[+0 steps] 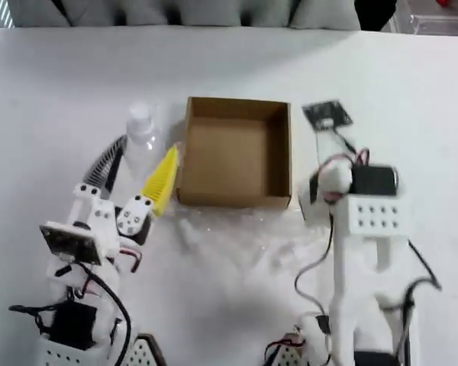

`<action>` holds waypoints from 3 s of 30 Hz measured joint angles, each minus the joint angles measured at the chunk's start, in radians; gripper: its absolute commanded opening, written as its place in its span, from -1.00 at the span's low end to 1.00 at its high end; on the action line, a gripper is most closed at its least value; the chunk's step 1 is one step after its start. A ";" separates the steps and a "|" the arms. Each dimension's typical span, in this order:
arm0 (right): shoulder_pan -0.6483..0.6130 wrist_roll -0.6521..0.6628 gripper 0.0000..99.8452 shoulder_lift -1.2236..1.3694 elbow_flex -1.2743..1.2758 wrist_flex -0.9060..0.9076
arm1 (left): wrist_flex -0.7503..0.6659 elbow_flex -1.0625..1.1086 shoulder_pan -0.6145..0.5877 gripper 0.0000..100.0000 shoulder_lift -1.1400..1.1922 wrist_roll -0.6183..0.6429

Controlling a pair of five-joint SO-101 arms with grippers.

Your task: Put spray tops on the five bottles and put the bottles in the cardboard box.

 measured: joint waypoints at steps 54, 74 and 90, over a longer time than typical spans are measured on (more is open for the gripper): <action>0.382 -0.021 -0.96 -0.400 0.984 -0.919 | -1.215 -0.916 0.012 -0.96 2.240 0.127; 0.381 -0.021 -0.96 -0.400 1.010 -0.979 | -1.234 -0.951 -0.005 -0.84 2.334 0.129; 0.381 -0.021 -0.96 -0.400 1.016 -0.979 | -1.172 -0.953 -0.005 -0.65 2.349 0.138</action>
